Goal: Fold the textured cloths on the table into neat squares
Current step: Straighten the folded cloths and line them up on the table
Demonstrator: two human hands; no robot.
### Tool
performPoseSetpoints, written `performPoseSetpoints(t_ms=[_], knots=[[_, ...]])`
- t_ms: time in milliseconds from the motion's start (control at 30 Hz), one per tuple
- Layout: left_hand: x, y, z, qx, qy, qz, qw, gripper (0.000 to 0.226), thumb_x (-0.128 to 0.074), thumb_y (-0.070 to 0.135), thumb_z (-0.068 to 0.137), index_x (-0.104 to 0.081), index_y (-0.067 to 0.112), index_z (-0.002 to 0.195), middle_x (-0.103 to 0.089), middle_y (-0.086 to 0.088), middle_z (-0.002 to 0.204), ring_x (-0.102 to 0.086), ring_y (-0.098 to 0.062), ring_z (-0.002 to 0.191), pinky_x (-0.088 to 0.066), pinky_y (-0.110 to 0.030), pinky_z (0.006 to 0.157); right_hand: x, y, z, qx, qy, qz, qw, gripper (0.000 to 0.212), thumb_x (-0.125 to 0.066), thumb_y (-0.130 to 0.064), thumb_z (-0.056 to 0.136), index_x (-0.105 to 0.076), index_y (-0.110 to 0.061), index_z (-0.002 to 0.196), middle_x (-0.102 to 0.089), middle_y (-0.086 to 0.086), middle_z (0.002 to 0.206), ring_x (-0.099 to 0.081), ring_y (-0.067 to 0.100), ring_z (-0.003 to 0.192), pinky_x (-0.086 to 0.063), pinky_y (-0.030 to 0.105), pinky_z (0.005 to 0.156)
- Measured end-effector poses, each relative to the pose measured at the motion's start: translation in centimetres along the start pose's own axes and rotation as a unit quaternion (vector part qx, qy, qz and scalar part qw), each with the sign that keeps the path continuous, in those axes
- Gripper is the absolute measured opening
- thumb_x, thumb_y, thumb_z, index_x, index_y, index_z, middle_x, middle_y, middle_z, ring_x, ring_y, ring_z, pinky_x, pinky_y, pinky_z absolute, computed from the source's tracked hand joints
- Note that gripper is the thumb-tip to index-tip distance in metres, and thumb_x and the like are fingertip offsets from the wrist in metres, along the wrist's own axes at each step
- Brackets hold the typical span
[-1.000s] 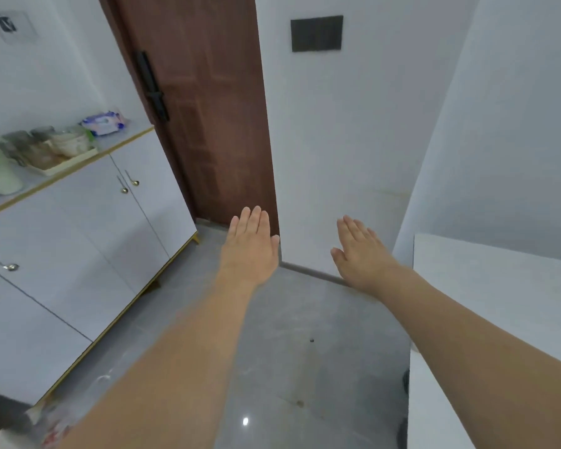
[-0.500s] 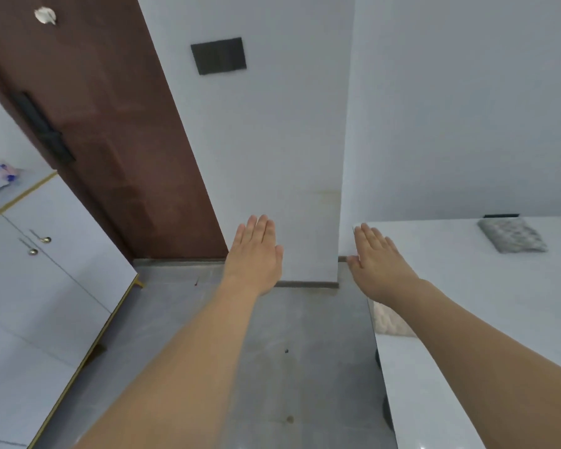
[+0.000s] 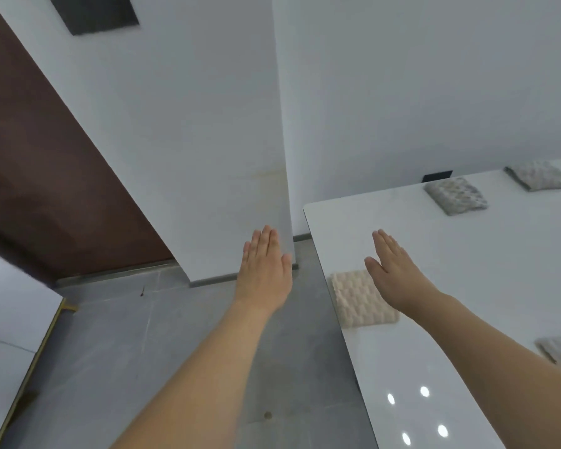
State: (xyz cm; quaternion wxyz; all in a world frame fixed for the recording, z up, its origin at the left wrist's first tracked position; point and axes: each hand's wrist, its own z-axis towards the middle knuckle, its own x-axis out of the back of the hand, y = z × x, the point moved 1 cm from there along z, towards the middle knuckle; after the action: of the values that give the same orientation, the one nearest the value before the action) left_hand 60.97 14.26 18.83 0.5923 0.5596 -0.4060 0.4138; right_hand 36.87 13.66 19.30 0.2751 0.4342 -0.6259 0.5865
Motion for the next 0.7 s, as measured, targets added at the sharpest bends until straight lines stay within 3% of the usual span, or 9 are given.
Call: performPoseSetpoints(t_ms=[233, 367, 467, 567, 700], knots=[[-11.9, 4.5, 2.4, 0.055, -0.019, -0.18, 0.982, 0.058, -0.02, 0.035, 0.107, -0.003, 0.012, 0.157, 0.004, 0.002, 0.165, 0.01, -0.009, 0.15, 0.007, -0.027, 0.121, -3.1, 9.0, 4.2, -0.031, -0.024, 0.144, 0.989, 0.055, -0.028, -0.034, 0.105, -0.007, -0.024, 0.156, 0.0, -0.017, 0.161, 0.003, -0.003, 0.145, 0.001, 0.021, 0.117], [-19.3, 6.1, 3.6, 0.079, -0.029, -0.31, 0.947, 0.056, -0.024, 0.035, 0.107, -0.004, 0.019, 0.157, 0.002, 0.009, 0.165, 0.008, 0.001, 0.148, 0.002, -0.02, 0.12, -7.2, 13.2, 6.7, -0.03, -0.039, 0.193, 0.98, 0.054, -0.027, -0.039, 0.104, -0.009, -0.029, 0.155, -0.003, -0.023, 0.158, -0.001, -0.009, 0.142, -0.001, 0.016, 0.114], [-23.6, 6.8, 4.3, 0.086, -0.026, -0.39, 0.917, 0.057, -0.027, 0.035, 0.107, -0.004, 0.023, 0.158, 0.001, 0.015, 0.164, 0.005, 0.007, 0.147, -0.002, -0.023, 0.122, -9.8, 15.5, 8.2, -0.021, -0.023, 0.227, 0.974, 0.053, -0.028, -0.039, 0.104, -0.012, -0.03, 0.154, -0.005, -0.022, 0.158, -0.003, -0.01, 0.142, -0.002, 0.016, 0.115], [-26.0, 7.0, 4.6, 0.096, -0.024, -0.406, 0.908, 0.057, -0.027, 0.036, 0.107, -0.004, 0.025, 0.158, 0.002, 0.017, 0.163, 0.006, 0.009, 0.146, -0.002, -0.024, 0.122, -12.0, 16.6, 9.0, 0.0, -0.016, 0.251, 0.968, 0.053, -0.031, -0.034, 0.104, -0.014, -0.027, 0.154, -0.008, -0.021, 0.158, -0.005, -0.01, 0.142, -0.003, 0.014, 0.116], [-27.5, 6.7, 4.6, 0.08, -0.012, -0.363, 0.928, 0.057, -0.025, 0.041, 0.107, -0.006, 0.025, 0.157, -0.001, 0.016, 0.163, 0.007, 0.005, 0.147, -0.002, -0.024, 0.122, -13.9, 17.6, 9.5, 0.032, -0.014, 0.206, 0.978, 0.052, -0.031, -0.03, 0.104, -0.014, -0.022, 0.153, -0.007, -0.02, 0.156, -0.002, -0.008, 0.143, 0.0, 0.01, 0.114]])
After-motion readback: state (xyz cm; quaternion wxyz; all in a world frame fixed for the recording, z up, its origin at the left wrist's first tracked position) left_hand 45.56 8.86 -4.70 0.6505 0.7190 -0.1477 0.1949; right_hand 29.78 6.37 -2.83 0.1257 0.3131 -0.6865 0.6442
